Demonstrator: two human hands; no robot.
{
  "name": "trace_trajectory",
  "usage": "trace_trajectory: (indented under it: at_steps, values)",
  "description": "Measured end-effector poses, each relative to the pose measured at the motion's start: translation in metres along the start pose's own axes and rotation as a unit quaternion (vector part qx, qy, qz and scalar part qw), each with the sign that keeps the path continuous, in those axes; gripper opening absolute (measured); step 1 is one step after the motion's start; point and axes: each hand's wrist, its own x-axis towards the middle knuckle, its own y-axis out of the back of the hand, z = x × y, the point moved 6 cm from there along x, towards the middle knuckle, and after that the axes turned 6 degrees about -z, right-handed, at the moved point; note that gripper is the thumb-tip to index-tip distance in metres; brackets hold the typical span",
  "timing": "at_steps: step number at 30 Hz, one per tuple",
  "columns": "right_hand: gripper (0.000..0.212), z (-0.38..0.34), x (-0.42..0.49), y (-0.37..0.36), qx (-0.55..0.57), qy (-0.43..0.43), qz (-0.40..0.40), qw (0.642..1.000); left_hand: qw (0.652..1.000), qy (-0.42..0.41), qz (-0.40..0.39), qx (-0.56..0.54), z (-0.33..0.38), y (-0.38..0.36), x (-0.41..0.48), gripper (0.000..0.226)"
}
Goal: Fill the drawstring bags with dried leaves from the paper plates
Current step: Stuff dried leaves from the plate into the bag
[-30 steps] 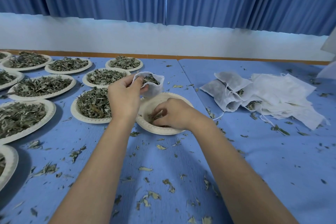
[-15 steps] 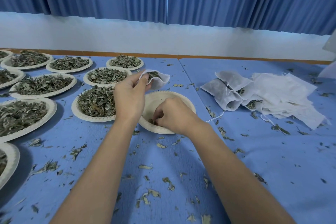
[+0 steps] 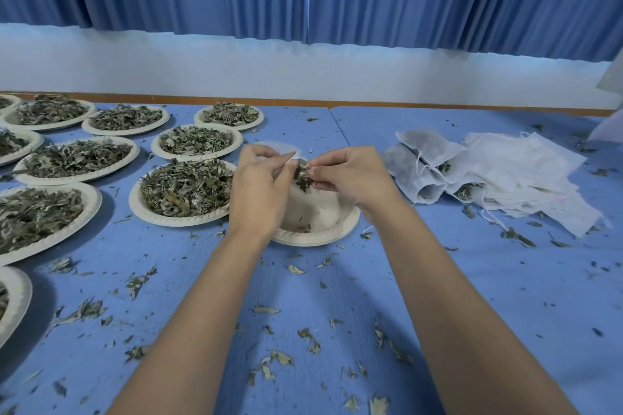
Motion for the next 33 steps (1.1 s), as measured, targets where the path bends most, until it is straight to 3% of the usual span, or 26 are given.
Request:
trace_trajectory:
  at_steps: [4,8,12,17,19,25,29,33]
  values:
    - [0.007,0.003,0.0,0.0,-0.108,0.001,0.039,0.993,0.999,0.012,0.027,0.041,0.003,0.001,-0.001,0.02]
    - [0.014,-0.006,-0.004,0.002,-0.206,0.064,0.134,0.967,1.0,0.017,0.007,-0.009,0.008,-0.004,-0.003,0.011]
    - [0.02,-0.004,-0.005,0.001,-0.203,0.078,0.175,0.96,0.99,0.046,-0.037,-0.125,0.009,-0.011,-0.007,0.009]
    - [0.033,0.003,-0.004,0.006,-0.166,0.053,0.176,0.969,0.957,0.057,-0.088,-0.271,0.015,-0.019,-0.01,0.014]
    - [0.028,-0.003,-0.004,0.004,-0.158,0.059,0.158,0.973,0.944,0.057,-0.078,-0.316,0.015,-0.018,-0.009,0.016]
    - [0.022,-0.011,0.001,-0.006,-0.126,0.064,0.065,0.988,0.948,0.054,-0.034,-0.313,0.011,-0.014,-0.004,0.015]
    - [0.026,-0.006,-0.003,-0.004,-0.079,0.059,0.106,0.989,0.951,0.066,-0.025,-0.301,0.008,-0.015,-0.004,0.013]
    - [0.013,-0.008,-0.008,-0.003,-0.111,0.091,0.137,0.98,0.952,0.07,-0.023,-0.298,0.01,-0.015,-0.005,0.013]
